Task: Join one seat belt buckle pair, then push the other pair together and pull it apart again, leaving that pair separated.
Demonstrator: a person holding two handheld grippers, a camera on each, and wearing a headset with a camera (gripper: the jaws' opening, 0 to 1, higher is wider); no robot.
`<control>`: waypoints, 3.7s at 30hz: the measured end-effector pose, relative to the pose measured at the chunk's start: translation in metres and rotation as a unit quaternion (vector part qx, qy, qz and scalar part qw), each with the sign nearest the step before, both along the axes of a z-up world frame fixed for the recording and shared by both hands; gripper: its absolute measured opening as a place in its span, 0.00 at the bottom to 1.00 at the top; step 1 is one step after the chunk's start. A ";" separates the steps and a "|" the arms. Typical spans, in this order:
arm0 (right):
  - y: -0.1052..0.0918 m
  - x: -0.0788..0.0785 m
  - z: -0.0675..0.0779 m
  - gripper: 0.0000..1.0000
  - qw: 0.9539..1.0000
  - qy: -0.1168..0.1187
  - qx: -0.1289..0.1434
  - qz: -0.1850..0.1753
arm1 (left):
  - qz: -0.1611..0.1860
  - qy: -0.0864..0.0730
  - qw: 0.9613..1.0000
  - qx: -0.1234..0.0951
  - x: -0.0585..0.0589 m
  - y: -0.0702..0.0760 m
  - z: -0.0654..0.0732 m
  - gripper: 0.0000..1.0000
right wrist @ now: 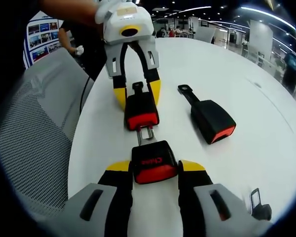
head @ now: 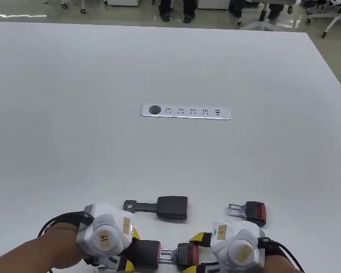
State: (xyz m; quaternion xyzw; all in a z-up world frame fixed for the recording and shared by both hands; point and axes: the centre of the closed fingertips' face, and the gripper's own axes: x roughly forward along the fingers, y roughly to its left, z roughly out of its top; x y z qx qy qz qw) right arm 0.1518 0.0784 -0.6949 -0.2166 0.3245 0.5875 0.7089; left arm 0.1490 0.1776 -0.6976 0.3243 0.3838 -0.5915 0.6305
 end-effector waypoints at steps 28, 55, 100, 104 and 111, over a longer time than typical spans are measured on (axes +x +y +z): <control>0.030 0.002 -0.003 0.33 1.000 0.007 0.009 -0.010 | 0.002 -0.001 1.000 0.009 0.000 -0.002 0.001 0.32; 0.034 0.003 0.002 0.33 1.000 0.004 0.007 -0.002 | -0.018 -0.005 1.000 0.011 0.001 -0.002 0.004 0.32; 0.032 -0.004 0.010 0.31 0.998 0.000 0.069 0.008 | -0.007 0.004 0.997 -0.079 0.003 -0.002 0.003 0.32; 0.032 -0.004 0.011 0.31 0.997 0.002 0.075 0.006 | -0.005 0.005 0.997 -0.082 0.004 -0.001 0.002 0.32; 0.032 -0.005 0.013 0.31 0.997 0.002 0.081 0.002 | -0.006 0.008 0.996 -0.084 0.004 0.000 0.002 0.32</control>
